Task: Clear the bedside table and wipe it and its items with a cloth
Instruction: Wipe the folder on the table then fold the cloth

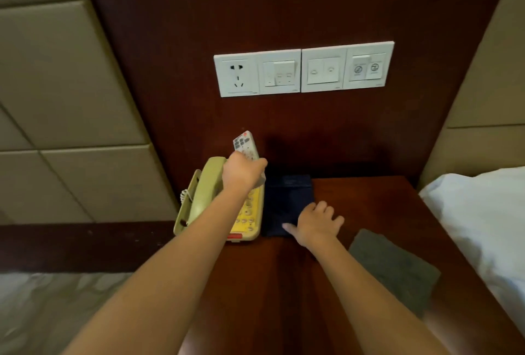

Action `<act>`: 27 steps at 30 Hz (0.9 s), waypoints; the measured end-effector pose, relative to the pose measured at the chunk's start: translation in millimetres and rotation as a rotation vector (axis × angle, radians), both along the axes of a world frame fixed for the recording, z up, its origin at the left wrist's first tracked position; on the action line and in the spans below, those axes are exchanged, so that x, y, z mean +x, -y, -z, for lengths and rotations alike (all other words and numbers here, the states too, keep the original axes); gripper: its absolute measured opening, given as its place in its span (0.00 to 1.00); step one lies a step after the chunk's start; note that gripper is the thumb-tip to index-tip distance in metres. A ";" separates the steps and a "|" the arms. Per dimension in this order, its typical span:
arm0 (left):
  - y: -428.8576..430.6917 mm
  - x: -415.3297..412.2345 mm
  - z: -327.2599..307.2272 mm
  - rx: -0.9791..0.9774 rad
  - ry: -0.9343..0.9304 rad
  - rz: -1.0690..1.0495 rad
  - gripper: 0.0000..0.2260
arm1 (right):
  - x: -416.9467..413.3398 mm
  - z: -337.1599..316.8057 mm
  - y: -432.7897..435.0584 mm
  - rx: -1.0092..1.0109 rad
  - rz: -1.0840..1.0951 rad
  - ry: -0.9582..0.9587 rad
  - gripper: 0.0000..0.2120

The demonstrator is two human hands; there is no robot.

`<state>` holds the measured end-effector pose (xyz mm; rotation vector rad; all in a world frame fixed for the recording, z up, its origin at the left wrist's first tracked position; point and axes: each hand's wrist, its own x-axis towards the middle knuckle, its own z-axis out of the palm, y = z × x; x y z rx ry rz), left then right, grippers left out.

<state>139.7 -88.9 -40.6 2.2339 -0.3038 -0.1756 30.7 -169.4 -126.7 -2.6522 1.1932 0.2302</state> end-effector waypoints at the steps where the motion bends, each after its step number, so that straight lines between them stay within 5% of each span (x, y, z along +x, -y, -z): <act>1: -4.6 3.2 -2.9 -0.038 -0.007 -0.020 0.13 | 1.9 -0.6 -4.7 -0.024 -0.005 -0.016 0.43; 19: 8.3 -19.1 18.1 0.134 -0.020 0.127 0.13 | -12.4 6.1 16.9 0.011 -0.072 0.017 0.41; 23: 17.0 -21.1 20.0 0.134 -0.020 0.142 0.18 | -22.3 -1.5 42.6 0.139 0.081 0.409 0.28; 27: 39.3 -44.7 32.7 0.091 0.004 0.207 0.23 | -18.0 -24.1 52.9 0.743 0.177 0.771 0.17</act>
